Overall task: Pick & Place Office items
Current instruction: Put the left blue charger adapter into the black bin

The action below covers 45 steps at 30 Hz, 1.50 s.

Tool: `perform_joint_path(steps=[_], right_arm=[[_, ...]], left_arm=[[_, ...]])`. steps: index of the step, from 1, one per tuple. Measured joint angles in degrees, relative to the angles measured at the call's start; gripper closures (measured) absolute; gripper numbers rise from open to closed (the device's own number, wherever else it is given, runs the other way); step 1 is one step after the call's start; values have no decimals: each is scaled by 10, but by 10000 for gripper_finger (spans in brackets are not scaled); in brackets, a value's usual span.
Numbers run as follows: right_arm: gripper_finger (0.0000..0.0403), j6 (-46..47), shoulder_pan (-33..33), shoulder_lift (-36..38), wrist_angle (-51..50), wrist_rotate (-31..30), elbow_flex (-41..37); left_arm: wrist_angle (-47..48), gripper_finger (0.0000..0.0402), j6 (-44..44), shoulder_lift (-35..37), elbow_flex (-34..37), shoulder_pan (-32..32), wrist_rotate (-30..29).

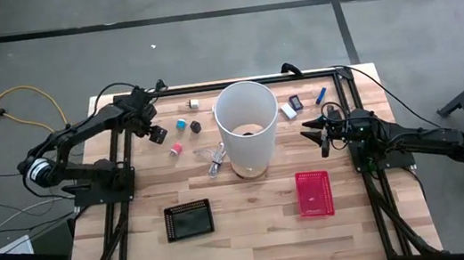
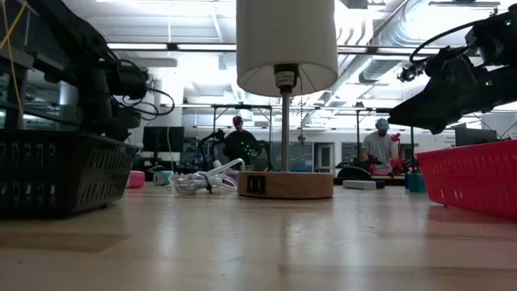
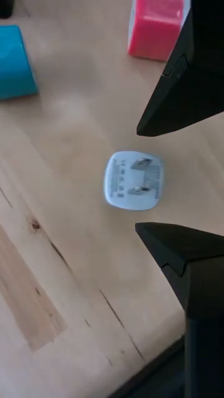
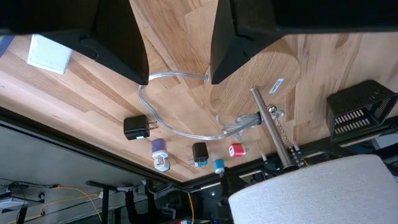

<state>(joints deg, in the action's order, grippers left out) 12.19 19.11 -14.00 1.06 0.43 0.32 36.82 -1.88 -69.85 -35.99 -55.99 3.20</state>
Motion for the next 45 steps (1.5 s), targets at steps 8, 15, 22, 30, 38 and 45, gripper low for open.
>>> perform_joint_path(steps=[8,15,22,30,38,45], right_arm=[[243,0,0,0,0,0,0],[243,0,0,0,0,0,0],[243,0,0,0,0,0,0],[243,0,0,0,0,0,0],[243,0,0,0,0,0,0],[243,0,0,0,0,0,0]], left_arm=[[-19,171,1,-34,0,0,0],[-27,171,7,-53,0,0,0],[-27,189,6,-53,0,0,0],[-26,230,6,-53,0,0,0],[-26,263,6,-53,0,0,0],[-26,266,5,-53,0,0,0]])
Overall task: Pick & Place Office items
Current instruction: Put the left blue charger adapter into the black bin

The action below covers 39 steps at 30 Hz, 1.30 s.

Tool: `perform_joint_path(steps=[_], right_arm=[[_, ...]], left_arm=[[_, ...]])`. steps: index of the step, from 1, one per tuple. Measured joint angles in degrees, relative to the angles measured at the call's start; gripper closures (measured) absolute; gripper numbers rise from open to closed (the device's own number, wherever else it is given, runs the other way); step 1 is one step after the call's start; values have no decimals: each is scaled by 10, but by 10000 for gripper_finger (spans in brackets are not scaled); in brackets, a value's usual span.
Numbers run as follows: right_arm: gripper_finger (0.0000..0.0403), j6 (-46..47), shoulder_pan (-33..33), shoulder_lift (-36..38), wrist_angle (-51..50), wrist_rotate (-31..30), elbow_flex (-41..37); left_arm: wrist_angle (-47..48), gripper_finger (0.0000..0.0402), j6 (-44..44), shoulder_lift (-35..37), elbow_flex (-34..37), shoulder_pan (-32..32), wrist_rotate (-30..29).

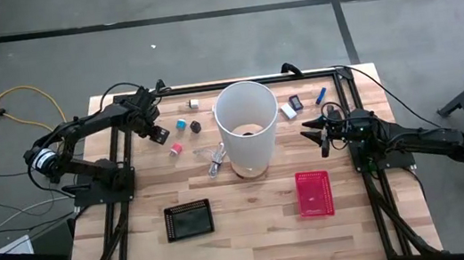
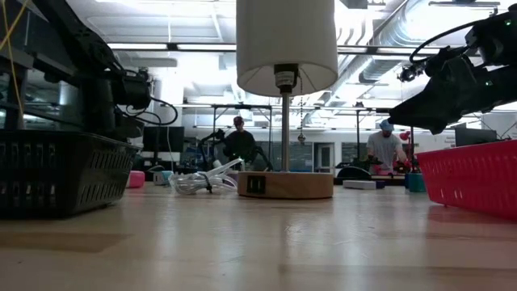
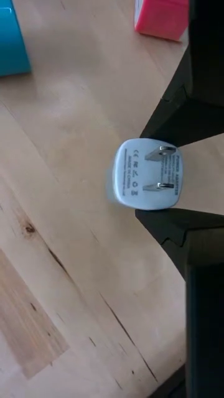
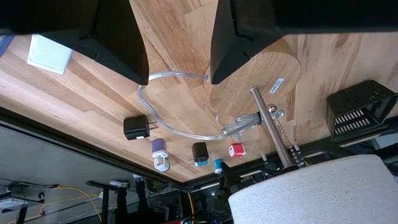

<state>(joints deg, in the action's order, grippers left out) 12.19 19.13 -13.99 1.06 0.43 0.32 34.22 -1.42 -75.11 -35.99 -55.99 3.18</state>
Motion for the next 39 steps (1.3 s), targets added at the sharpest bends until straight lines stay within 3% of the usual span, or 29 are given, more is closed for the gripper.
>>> perform_joint_path(steps=[9,20,28,39], right_arm=[[243,0,0,0,0,0,0],[243,0,0,0,0,0,0],[243,0,0,0,0,0,0],[243,0,0,0,0,0,0]], left_arm=[[18,268,-5,17,-12,0,0],[106,269,-6,162,-24,21,0],[104,269,-38,250,-25,135,4],[105,269,-130,261,-55,318,-28]])
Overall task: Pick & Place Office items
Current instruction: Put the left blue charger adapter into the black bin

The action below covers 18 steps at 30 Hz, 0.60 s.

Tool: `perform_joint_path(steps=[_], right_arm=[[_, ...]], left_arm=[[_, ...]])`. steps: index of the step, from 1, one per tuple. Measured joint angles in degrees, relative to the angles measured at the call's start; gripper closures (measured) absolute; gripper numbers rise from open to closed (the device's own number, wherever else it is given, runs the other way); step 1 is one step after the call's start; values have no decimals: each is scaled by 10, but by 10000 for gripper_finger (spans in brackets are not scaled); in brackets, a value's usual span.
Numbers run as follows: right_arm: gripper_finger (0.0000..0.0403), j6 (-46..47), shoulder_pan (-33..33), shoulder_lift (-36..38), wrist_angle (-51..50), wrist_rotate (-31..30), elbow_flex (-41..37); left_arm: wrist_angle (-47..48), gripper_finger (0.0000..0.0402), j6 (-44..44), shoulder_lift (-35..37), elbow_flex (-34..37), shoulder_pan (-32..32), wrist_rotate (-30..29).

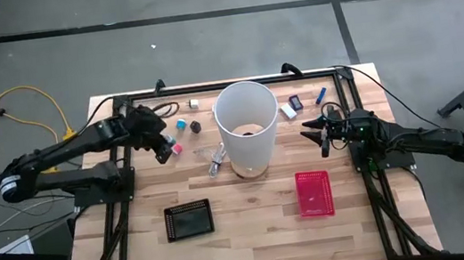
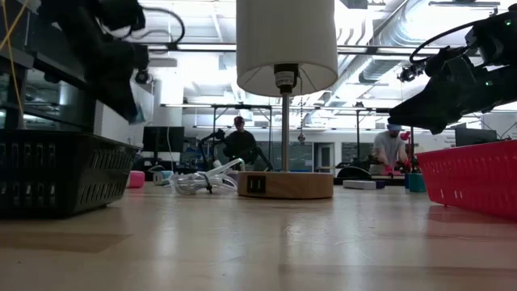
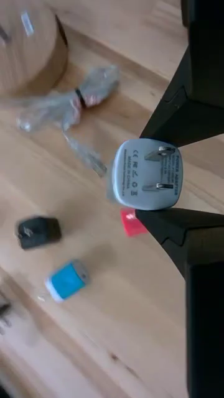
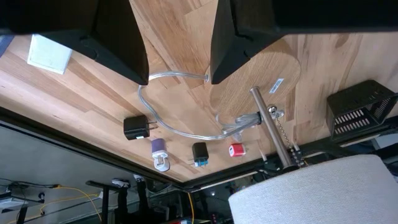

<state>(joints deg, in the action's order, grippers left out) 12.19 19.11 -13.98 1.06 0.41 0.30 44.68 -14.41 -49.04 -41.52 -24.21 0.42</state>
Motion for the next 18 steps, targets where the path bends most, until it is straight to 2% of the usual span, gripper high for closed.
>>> perform_joint_path(steps=[10,18], right_arm=[[243,0,0,0,0,0,0],[243,0,0,0,0,0,0]], left_arm=[[58,269,-103,-10,-53,185,-87],[58,269,-208,-48,-58,338,-113]])
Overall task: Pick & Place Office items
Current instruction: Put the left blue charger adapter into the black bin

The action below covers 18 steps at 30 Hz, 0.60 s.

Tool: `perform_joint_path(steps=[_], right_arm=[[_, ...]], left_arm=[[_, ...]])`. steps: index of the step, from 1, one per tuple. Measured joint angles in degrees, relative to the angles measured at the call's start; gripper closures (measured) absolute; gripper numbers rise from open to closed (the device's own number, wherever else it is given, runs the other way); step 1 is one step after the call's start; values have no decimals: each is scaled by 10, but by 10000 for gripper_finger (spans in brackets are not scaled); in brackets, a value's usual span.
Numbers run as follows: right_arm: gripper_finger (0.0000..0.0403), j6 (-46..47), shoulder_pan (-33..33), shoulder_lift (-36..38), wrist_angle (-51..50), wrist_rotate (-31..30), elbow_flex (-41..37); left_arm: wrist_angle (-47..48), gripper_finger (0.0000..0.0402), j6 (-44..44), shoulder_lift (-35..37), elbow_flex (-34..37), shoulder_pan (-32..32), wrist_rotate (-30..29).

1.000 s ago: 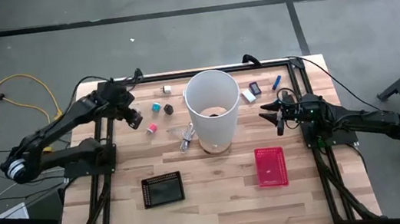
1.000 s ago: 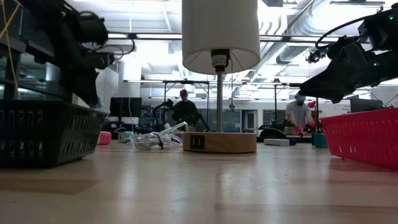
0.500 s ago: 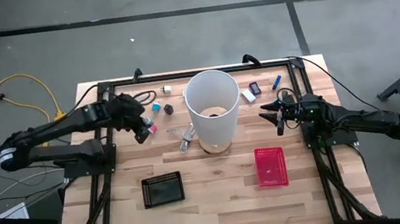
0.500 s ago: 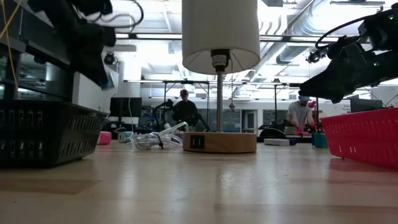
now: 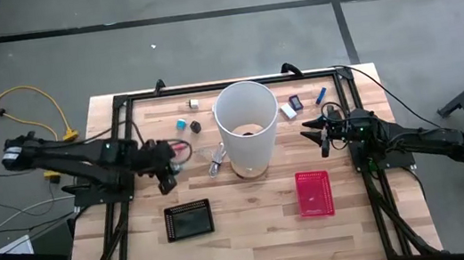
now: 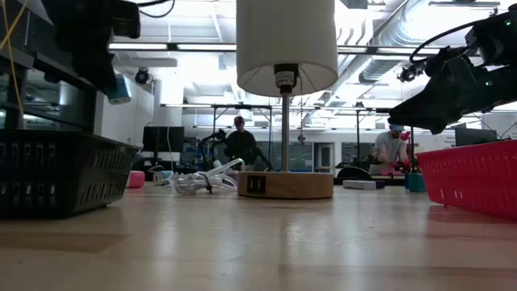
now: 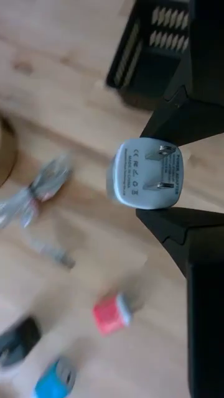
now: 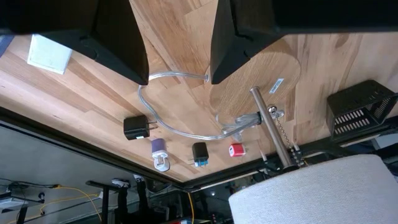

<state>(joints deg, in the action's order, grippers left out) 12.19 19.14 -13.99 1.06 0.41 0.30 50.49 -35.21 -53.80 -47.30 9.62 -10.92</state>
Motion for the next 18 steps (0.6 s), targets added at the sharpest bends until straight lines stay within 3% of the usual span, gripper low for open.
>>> perform_joint_path(steps=[11,18], right_arm=[[243,0,0,0,0,0,0],[243,0,0,0,0,0,0]], left_arm=[[-2,269,-130,-58,-26,192,-27],[-21,269,-194,-95,-31,266,-43]])
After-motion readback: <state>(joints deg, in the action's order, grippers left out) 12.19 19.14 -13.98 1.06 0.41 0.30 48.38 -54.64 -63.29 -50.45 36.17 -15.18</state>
